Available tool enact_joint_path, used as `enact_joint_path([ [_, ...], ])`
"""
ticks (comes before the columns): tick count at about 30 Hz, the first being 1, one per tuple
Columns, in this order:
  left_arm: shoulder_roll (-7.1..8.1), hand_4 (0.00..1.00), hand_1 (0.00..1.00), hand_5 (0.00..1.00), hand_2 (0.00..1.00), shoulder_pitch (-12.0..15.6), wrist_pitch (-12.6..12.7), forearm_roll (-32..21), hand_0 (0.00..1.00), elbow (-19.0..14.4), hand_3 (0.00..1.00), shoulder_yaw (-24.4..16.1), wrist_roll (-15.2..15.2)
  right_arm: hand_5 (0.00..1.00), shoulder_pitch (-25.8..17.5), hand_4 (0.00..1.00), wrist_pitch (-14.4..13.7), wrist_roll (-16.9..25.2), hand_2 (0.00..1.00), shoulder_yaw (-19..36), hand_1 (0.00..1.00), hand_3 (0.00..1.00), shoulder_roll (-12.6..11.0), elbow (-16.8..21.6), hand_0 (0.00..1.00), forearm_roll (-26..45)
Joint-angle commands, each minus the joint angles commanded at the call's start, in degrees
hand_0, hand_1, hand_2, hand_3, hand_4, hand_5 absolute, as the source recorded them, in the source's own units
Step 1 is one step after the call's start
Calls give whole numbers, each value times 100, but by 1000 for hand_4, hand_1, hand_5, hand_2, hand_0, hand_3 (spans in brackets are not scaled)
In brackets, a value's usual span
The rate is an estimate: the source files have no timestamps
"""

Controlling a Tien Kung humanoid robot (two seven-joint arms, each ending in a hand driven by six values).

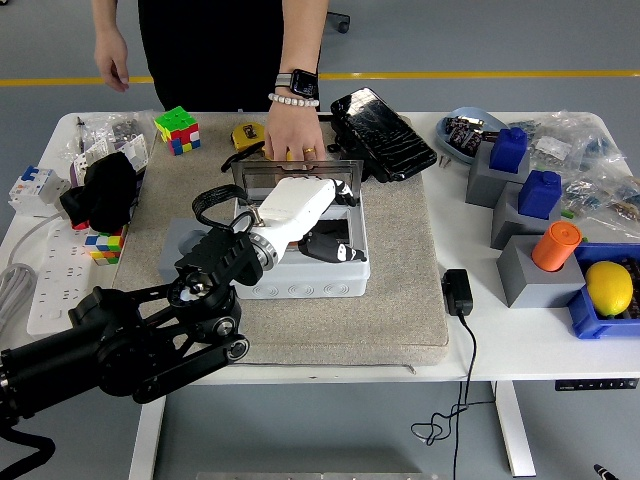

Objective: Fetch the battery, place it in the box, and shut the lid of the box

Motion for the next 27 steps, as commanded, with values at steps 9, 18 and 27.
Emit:
enact_joint_path([
  [9,136,998,704,559,654,114,582,-345,540,-477,646,-222,-552,392,-1,835,-2,3,635,25,640,528,16,-2,576,-1],
  [18,202,998,704,567,665,169,1188,-468,670,-245,654,-694,-1254,387,-1,830,-3,10,634,33,641,528,26,0,573,0],
  [27,343,998,771,572,726,132,649,-251,777,-42,720,-1016,-611,385,-4,830,-6,9,633,47,640,528,23,-1,573,1],
])
